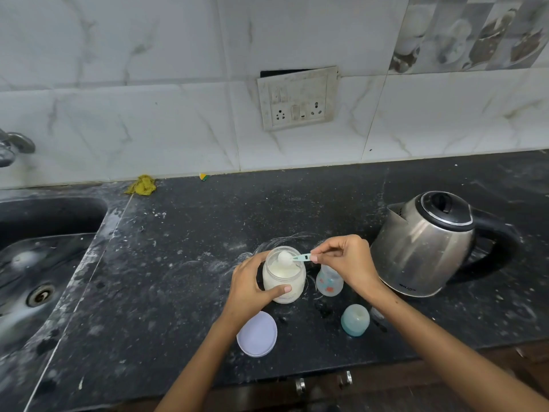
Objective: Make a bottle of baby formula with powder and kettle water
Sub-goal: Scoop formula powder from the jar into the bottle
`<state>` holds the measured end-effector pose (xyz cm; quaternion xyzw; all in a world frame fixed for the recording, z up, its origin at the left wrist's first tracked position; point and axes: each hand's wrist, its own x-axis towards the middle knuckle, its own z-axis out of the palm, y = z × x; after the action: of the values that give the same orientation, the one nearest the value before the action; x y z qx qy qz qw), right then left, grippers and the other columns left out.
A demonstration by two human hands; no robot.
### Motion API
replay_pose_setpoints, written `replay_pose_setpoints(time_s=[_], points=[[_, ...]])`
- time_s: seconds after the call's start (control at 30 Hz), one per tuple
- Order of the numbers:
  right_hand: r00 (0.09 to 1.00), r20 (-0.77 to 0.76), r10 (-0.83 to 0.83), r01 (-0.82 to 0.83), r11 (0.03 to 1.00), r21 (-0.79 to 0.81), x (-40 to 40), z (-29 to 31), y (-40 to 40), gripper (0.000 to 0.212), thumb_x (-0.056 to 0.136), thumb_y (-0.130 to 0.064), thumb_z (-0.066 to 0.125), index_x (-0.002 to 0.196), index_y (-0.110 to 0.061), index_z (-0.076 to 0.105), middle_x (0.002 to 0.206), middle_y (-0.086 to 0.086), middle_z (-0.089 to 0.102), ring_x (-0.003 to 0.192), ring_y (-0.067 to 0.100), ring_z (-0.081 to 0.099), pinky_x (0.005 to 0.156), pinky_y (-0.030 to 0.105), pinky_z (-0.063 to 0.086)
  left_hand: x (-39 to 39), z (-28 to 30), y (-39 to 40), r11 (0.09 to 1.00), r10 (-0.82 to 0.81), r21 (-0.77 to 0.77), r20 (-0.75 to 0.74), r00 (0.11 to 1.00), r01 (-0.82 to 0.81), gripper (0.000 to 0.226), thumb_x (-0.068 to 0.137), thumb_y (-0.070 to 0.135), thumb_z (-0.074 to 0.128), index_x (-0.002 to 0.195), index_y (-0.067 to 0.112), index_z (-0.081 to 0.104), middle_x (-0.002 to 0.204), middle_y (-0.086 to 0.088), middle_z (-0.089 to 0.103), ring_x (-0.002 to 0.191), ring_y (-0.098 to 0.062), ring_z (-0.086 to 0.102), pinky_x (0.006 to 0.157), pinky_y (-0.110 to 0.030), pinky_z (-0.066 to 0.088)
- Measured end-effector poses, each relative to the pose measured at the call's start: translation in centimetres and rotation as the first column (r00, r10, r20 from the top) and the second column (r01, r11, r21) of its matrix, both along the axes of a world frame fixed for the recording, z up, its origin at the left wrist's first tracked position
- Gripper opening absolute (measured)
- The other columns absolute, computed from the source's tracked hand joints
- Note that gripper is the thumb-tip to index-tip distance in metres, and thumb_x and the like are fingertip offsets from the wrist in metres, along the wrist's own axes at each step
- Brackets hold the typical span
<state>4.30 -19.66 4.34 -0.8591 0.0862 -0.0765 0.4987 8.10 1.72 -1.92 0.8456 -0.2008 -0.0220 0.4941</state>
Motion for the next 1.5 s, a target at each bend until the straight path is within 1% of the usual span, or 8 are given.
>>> replay_pose_setpoints(time_s=[0.43,0.6,0.8,0.97,1.1,1.2,1.37,1.5], points=[[0.994,0.106,-0.003,0.008,0.999,-0.053,-0.2,-0.4,0.2,0.01,0.072,-0.002,0.082,0.079,-0.009,0.079,0.077,0.001,0.076,0.071,0.009,0.072,0.072,0.018,0.058,-0.2,0.5,0.1,0.999,-0.001,0.034,-0.021,1.0,0.002,0.071,0.058,0.059,0.076,0.122,0.037,0.055,0.119,0.021,0.06,0.112,-0.005,0.056,0.101,-0.037,0.045],[0.989,0.147,0.019,-0.008,0.997,-0.076,-0.3,-0.8,0.3,0.01,0.072,-0.001,0.082,0.08,-0.007,0.079,0.078,0.0,0.076,0.073,0.006,0.072,0.073,0.019,0.058,-0.3,0.9,0.0,0.998,-0.006,0.056,-0.022,1.0,0.007,0.07,0.058,0.059,0.075,0.12,0.035,0.056,0.114,0.026,0.058,0.109,-0.001,0.055,0.098,-0.03,0.044],[0.996,0.087,-0.011,0.009,1.0,0.03,-0.4,-0.6,0.0,0.011,0.072,-0.003,0.082,0.082,-0.007,0.079,0.076,-0.001,0.076,0.07,0.007,0.073,0.068,0.013,0.056,-0.4,1.2,0.0,0.997,-0.002,0.071,-0.05,0.999,0.005,0.068,0.06,0.046,0.082,0.121,0.032,0.056,0.114,0.026,0.057,0.109,-0.002,0.054,0.097,-0.027,0.041],[0.987,0.158,0.016,-0.009,0.999,-0.049,-0.6,-0.8,0.0,0.011,0.072,-0.001,0.082,0.08,-0.008,0.079,0.076,0.0,0.076,0.07,0.011,0.073,0.07,0.02,0.058,-0.4,1.6,-0.1,0.996,0.003,0.091,-0.076,0.997,0.003,0.069,0.062,0.035,0.088,0.123,0.026,0.056,0.114,0.021,0.056,0.108,-0.004,0.052,0.098,-0.028,0.042],[0.996,0.089,-0.014,0.007,0.997,0.073,-0.7,-0.6,-0.4,0.01,0.072,-0.002,0.083,0.079,-0.007,0.079,0.077,0.003,0.077,0.072,0.014,0.074,0.072,0.022,0.059,-0.3,1.9,-0.3,0.991,0.033,0.129,-0.088,0.996,-0.022,0.088,0.057,0.037,0.089,0.134,0.022,0.049,0.132,0.009,0.056,0.123,-0.014,0.05,0.106,-0.041,0.04],[0.995,-0.069,-0.068,0.087,0.945,0.316,-1.2,-0.3,-0.9,0.009,0.072,0.0,0.082,0.08,-0.003,0.078,0.076,0.012,0.076,0.074,0.02,0.074,0.073,0.026,0.061,-1.1,2.7,-1.1,0.992,0.082,0.102,-0.06,0.995,-0.076,0.098,0.06,0.04,0.088,0.142,0.023,0.039,0.144,0.008,0.046,0.133,-0.013,0.039,0.11,-0.038,0.036],[0.972,-0.191,-0.135,0.224,0.772,0.595,-2.8,1.0,-2.4,0.009,0.076,0.003,0.076,0.084,0.0,0.076,0.08,0.014,0.076,0.074,0.016,0.074,0.068,0.018,0.06,-4.6,3.8,-4.2,0.963,0.229,-0.175,0.119,0.966,-0.207,0.056,0.082,0.033,0.072,0.131,0.019,0.049,0.131,0.01,0.054,0.124,-0.007,0.047,0.103,-0.026,0.04],[0.946,-0.183,-0.269,0.322,0.688,0.65,-4.9,1.5,-4.5,0.006,0.077,0.003,0.075,0.082,-0.002,0.075,0.076,0.011,0.076,0.072,0.014,0.074,0.067,0.016,0.059,-6.1,3.0,-7.7,0.962,0.187,-0.227,0.153,0.97,-0.149,0.05,0.09,0.017,0.063,0.136,0.014,0.043,0.138,0.004,0.049,0.13,-0.007,0.042,0.11,-0.019,0.032]])
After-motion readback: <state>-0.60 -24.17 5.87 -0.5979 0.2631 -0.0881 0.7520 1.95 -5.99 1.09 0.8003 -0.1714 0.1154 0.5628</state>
